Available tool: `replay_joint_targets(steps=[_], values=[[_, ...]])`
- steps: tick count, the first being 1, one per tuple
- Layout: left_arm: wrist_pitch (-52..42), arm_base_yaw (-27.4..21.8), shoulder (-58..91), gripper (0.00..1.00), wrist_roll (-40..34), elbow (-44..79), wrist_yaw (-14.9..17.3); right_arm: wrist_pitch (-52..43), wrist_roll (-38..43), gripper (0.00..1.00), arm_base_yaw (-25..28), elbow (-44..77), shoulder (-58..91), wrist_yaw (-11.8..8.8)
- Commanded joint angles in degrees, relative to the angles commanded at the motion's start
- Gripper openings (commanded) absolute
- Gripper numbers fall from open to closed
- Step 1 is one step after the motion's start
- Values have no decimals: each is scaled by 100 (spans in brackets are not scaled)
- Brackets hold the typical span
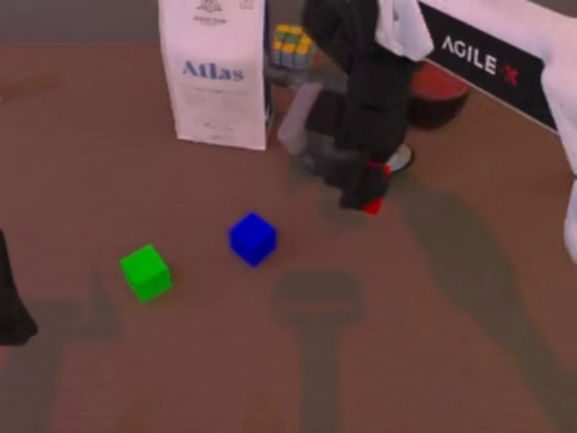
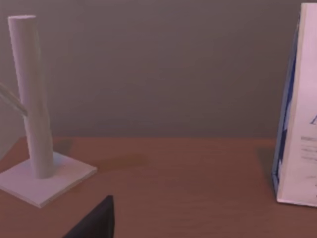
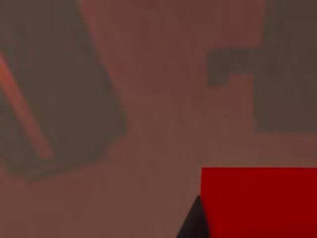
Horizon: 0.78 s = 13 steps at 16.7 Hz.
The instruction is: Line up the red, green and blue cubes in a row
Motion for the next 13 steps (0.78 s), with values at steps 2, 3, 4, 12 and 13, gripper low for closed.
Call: replay_joint_targets(steps=[2,3,4,12,13], values=[[0,0,0,100,0,0,0,-229,8,0,774,389,178,-6],[0,0,0,100,0,0,0,-330,13,0,1124,568,254,-7],[0,0,0,100,0,0,0,-416,18,0,1425,727,315,-6],[0,0,0,100,0,0,0,-586,46,0,2024,1062,404,-4],[0,0,0,100,0,0,0,-567,44,0,2026,1043,400,-4]])
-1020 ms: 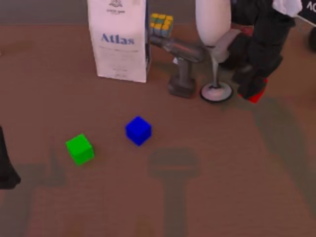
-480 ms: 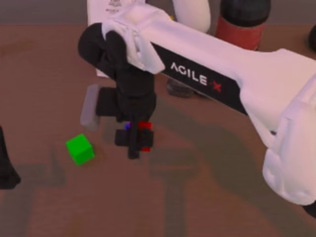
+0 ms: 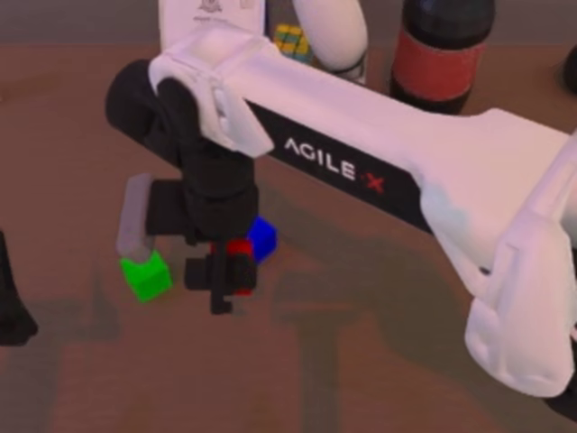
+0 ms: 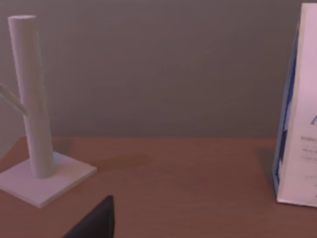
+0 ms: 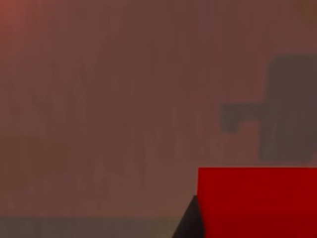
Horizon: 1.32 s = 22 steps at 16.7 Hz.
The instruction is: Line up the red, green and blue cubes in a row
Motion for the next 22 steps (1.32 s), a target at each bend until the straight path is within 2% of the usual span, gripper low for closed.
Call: replay_joint_targets(steps=[8,13,22], values=[[0,0,0,100,0,0,0,1472,4,0,11,-1482,-3,5],[0,0,0,100,0,0,0,1574,-2,0,20,-1583,11,6],[0,0,0,100,0,0,0,1574,-2,68,20,-1583,11,6]])
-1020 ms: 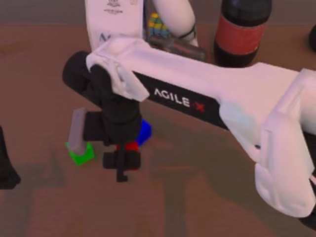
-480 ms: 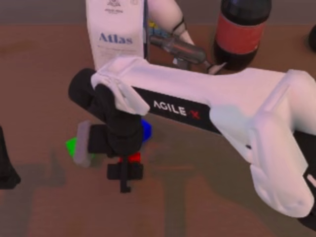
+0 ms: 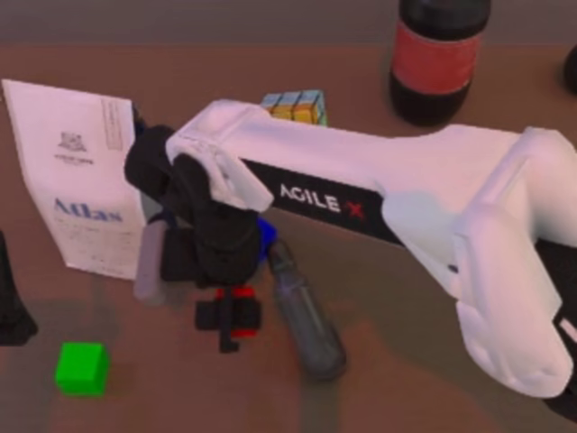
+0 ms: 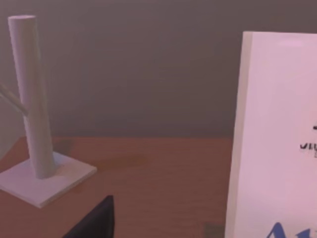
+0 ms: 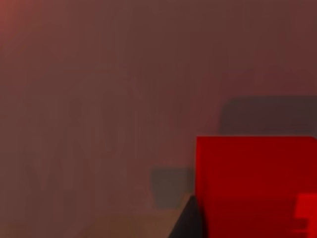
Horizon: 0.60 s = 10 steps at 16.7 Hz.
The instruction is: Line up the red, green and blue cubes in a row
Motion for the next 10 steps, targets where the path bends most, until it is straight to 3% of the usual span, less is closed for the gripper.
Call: replay_joint_targets(steps=[4,10], values=[[0,0,0,100,0,0,0,0,0,98,0,0,0,0],[0,0,0,100,0,0,0,0,0,100,0,0,0,0]])
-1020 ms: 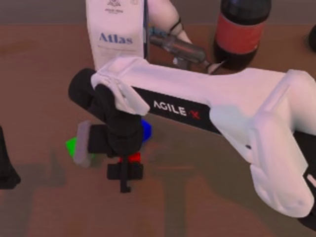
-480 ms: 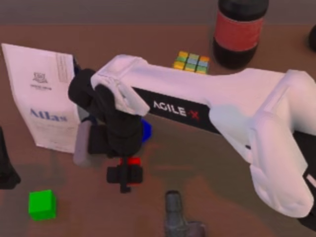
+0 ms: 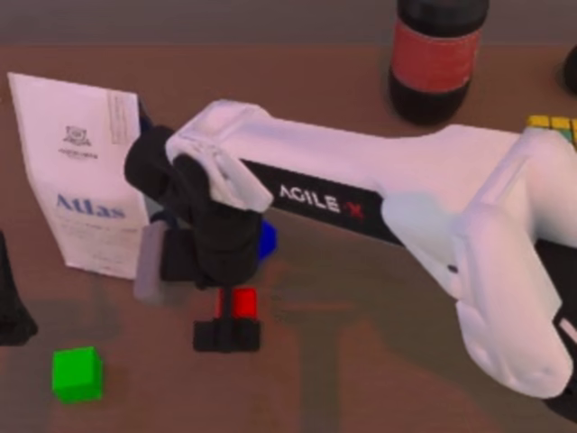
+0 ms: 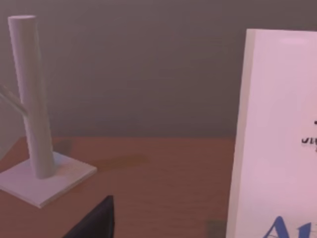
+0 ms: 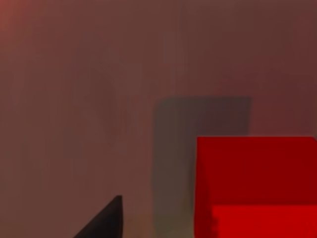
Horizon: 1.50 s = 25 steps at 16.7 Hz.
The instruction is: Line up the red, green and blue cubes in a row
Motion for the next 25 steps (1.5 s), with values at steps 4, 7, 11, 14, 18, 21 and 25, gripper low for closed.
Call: replay_joint_targets(steps=[4,7,11,14,18,21,25], values=[[0,0,0,100,0,0,0,-21,-5,100,-5,21,0,0],[0,0,0,100,0,0,0,-429,-16,100,12,435,-10,4],[0,0,0,100,0,0,0,-1345,-19,100,23,1264,-57,-1],[0,0,0,100,0,0,0,-1519,-21,100,26,1436,-84,-1],[-24,-8,29,100,-11,24,2,-1463,-9,100,-22,1382,-123,-6],[-251,-77,319,100,-117,248,11,-1106,109,100,-231,950,-616,-44],[-882,-242,1218,100,-402,849,13,-169,481,100,-831,-331,-2085,-133]])
